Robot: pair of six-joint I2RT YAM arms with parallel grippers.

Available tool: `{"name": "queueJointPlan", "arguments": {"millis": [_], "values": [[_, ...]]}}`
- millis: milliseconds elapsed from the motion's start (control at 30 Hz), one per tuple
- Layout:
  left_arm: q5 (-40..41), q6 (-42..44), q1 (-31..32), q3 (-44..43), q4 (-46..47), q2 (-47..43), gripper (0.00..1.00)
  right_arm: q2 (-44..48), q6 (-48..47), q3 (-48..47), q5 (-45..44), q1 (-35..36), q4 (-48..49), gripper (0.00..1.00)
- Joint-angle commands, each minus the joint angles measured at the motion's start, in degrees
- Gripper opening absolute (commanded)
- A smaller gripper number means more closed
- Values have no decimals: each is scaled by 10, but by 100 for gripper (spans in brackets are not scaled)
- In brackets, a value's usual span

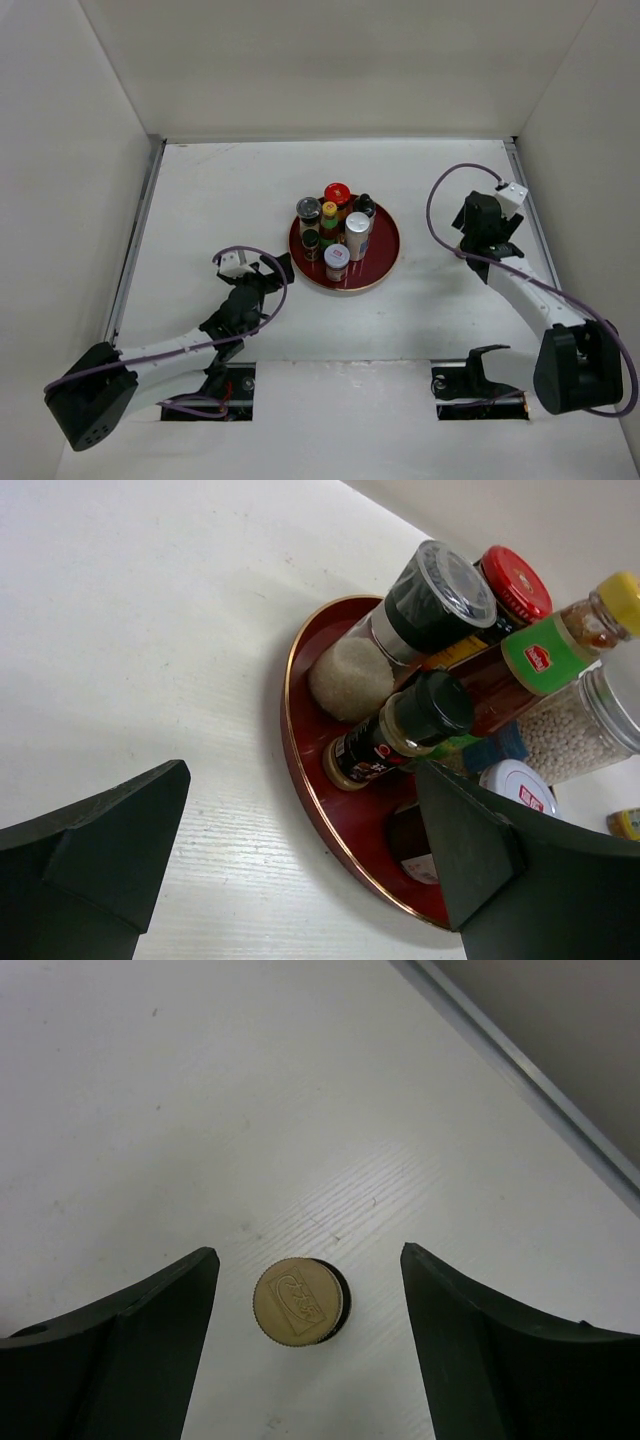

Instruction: Organize the condiment bottles

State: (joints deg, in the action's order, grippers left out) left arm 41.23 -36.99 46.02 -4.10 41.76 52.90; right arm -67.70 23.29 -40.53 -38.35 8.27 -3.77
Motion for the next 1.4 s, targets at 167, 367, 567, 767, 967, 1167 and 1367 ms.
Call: {"name": "queueJointPlan", "arguments": {"millis": [167, 367, 567, 767, 967, 1167, 1367], "values": [[17, -33, -23, 20, 10, -40, 100, -62, -7, -37, 17, -5, 41, 47], [8, -44, -30, 15, 6, -25, 100, 22, -36, -50, -53, 89, 48, 27], [-8, -56, -61, 18, 3, -21, 100, 18, -34, -82, -31, 231, 59, 29], [-15, -66, -90, 11, -33, -11, 100, -64, -25, -88, -9, 289, 151, 29], [-12, -68, -102, 6, -33, 17, 100, -143, -36, -100, 13, 300, 210, 30], [-12, -68, -106, 0, -16, 57, 100, -176, -42, -96, 14, 315, 215, 52], [-23, -65, -108, -13, 6, 104, 100, -141, -38, -78, 14, 316, 217, 88]]}}
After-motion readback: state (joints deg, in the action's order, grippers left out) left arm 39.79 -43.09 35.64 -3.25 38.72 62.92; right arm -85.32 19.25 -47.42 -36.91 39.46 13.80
